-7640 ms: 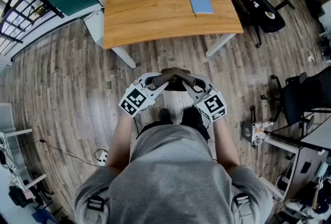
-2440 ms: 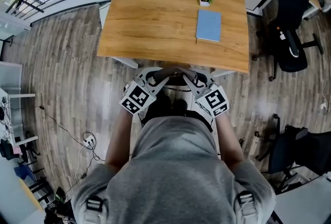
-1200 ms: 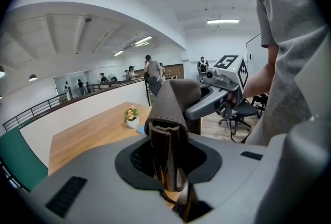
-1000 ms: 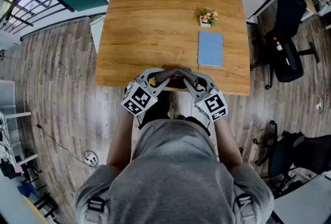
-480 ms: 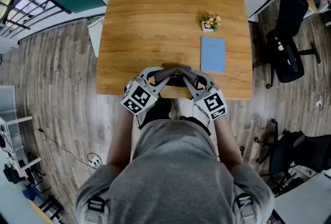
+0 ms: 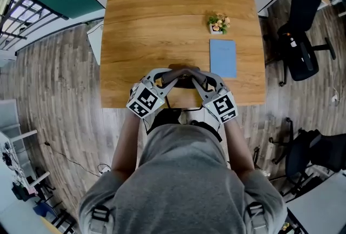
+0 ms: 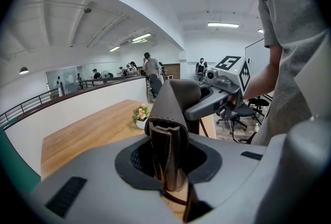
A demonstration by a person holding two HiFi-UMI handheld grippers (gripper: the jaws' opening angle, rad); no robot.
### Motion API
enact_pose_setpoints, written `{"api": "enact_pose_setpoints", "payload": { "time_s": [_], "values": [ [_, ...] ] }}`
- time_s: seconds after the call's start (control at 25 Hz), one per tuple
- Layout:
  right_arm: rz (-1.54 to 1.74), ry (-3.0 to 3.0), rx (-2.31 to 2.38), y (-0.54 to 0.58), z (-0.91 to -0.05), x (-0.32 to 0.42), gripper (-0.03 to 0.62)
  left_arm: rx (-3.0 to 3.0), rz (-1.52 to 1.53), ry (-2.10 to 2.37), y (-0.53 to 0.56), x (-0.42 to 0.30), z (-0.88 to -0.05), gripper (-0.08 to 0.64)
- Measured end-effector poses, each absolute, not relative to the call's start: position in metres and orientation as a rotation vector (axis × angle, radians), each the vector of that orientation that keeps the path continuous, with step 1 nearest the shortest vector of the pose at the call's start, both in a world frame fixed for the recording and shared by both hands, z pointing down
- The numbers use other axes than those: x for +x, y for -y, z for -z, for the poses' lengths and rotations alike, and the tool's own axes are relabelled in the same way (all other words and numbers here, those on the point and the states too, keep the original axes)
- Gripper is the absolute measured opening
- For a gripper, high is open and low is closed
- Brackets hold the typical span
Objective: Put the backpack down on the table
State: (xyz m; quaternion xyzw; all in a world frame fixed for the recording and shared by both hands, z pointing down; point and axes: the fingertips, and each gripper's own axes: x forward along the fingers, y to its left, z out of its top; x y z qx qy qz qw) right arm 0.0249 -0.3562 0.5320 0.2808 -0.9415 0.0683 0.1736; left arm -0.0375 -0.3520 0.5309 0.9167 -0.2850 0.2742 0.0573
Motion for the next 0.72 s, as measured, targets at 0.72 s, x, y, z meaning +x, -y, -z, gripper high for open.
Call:
{"api": "enact_pose_setpoints", "payload": {
  "time_s": [0.72],
  "values": [
    [-0.255,2.605,0.853,0.402,-0.558,0.021,0.077,2.766,-0.861,0.767,0.399,-0.041,-0.560,0.095]
  ]
}}
